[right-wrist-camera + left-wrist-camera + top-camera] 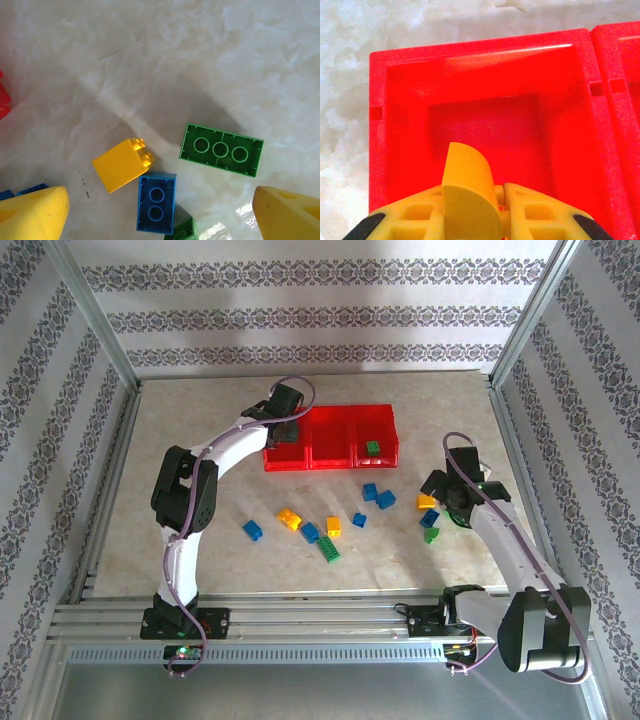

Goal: Sort the legos into containers by color
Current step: Place the lego in the container.

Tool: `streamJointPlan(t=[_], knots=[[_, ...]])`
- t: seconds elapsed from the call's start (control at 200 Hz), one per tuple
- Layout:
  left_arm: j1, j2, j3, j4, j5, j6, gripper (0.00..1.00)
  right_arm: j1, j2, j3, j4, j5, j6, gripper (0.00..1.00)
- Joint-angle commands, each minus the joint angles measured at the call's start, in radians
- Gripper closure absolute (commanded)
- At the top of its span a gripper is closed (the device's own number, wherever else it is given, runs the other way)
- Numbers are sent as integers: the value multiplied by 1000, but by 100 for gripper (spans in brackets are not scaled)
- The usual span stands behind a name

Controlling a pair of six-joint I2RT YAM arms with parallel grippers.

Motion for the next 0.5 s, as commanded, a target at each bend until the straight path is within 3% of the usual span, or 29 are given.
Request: streamJointPlan(t=[0.0, 0.495], knots=[[-13, 22, 16, 29, -17, -27, 75, -15, 15, -17, 11, -20, -2, 7], [-14, 6, 13, 32, -5, -30, 62, -44, 15, -46, 16, -42, -1, 12]])
